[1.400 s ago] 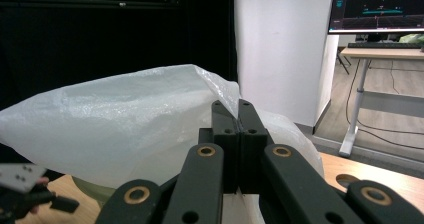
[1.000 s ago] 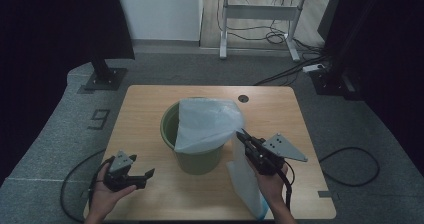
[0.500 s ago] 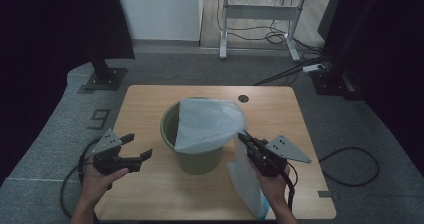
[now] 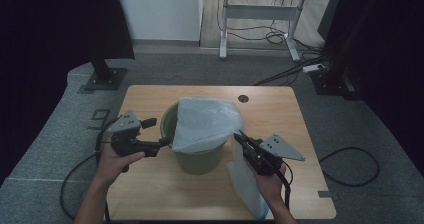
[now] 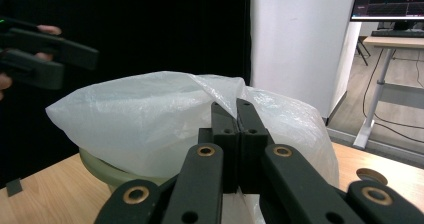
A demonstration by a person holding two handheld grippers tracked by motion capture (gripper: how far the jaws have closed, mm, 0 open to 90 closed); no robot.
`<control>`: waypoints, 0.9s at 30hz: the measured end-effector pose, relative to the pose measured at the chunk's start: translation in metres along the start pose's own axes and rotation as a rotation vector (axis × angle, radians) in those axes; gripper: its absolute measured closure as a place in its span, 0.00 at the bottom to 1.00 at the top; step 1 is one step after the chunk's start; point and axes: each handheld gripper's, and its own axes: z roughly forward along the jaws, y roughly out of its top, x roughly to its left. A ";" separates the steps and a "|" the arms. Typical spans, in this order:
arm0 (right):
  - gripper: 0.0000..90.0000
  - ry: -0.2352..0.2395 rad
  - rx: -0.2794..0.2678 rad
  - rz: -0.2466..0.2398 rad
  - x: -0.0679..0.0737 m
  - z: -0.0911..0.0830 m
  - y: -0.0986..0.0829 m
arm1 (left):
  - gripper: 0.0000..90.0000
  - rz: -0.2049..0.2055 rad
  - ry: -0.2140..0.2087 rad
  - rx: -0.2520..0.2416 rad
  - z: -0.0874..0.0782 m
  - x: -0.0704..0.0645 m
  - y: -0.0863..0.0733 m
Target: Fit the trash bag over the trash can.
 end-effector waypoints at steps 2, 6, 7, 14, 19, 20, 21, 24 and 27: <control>0.98 0.001 0.002 0.001 0.000 0.001 0.000 | 0.22 0.000 -0.015 0.002 0.008 0.000 0.009; 0.98 0.003 0.003 -0.002 0.001 0.001 0.001 | 0.23 -0.006 -0.019 0.015 0.017 0.001 0.018; 0.98 0.005 0.003 -0.001 0.001 0.001 0.001 | 0.23 -0.005 -0.015 0.023 0.020 0.002 0.020; 0.98 0.010 -0.007 -0.006 0.004 -0.002 0.005 | 0.25 0.006 0.012 0.085 0.039 -0.001 0.025; 0.98 0.008 -0.017 -0.005 0.004 -0.003 0.007 | 0.29 0.029 -0.010 0.122 0.046 -0.007 0.019; 0.98 0.008 -0.017 -0.004 0.004 -0.003 0.008 | 0.30 0.033 -0.012 0.132 0.048 -0.008 0.018; 0.98 0.008 -0.017 -0.004 0.004 -0.003 0.008 | 0.30 0.033 -0.012 0.132 0.048 -0.008 0.018; 0.98 0.009 -0.016 -0.008 0.005 -0.002 0.009 | 0.32 0.037 -0.024 0.152 0.053 -0.010 0.015; 0.97 0.011 -0.013 -0.008 0.005 -0.001 0.009 | 0.33 0.046 -0.040 0.174 0.059 -0.012 0.012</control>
